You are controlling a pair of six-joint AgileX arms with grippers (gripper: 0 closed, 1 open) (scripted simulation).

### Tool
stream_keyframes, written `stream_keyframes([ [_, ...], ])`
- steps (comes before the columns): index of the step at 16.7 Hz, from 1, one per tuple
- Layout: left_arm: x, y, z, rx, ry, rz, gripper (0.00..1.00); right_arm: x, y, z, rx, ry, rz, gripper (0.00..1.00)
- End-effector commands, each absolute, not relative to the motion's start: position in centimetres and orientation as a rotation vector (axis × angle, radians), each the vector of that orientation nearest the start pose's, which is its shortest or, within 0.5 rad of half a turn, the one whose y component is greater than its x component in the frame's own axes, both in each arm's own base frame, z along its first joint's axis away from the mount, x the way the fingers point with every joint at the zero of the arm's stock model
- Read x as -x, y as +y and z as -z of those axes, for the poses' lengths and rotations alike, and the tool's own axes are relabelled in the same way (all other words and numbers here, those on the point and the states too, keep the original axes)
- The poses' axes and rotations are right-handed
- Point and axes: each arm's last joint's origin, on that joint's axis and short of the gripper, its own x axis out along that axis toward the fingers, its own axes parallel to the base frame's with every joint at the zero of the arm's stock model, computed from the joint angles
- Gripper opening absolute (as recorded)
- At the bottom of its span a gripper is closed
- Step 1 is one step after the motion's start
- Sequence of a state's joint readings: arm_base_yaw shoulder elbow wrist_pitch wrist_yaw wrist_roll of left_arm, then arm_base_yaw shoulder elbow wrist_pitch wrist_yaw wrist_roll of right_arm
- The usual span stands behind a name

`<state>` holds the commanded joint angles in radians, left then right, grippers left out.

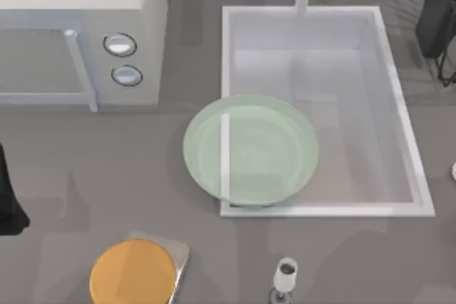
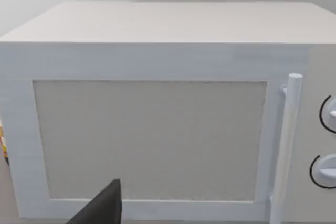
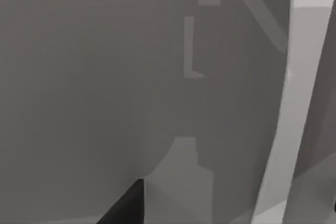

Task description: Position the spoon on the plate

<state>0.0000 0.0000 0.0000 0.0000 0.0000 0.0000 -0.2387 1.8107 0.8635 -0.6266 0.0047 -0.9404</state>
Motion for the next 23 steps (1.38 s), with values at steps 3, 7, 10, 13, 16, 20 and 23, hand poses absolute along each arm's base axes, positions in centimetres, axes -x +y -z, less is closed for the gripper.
stream_keyframes([
  [3,-10.6,-0.1,-16.0,0.000,0.000,0.000,1.00,-27.2,-6.5,-9.3,0.554,1.504,-0.551,0.00],
  [7,-10.6,-0.1,-16.0,0.000,0.000,0.000,1.00,-27.1,-6.4,-11.5,0.529,1.488,-0.538,0.00],
  [10,-10.6,-0.1,-16.0,0.000,0.000,0.000,1.00,-27.4,-6.5,-12.5,0.533,1.484,-0.537,0.00],
  [13,-10.6,-0.1,-16.0,0.000,0.000,0.000,1.00,-27.7,-6.5,-15.4,0.531,1.492,-0.545,0.00],
  [16,-10.6,-0.1,-16.0,0.000,0.000,0.000,1.00,-27.4,-6.5,-18.9,0.523,1.509,-0.554,0.00],
  [20,-10.6,-0.1,-16.0,0.000,0.000,0.000,1.00,-27.1,-6.4,-21.5,0.529,1.488,-0.538,0.00],
  [23,-10.6,-0.1,-16.0,0.000,0.000,0.000,1.00,-27.1,-6.3,-21.3,0.528,1.492,-0.540,0.00],
])
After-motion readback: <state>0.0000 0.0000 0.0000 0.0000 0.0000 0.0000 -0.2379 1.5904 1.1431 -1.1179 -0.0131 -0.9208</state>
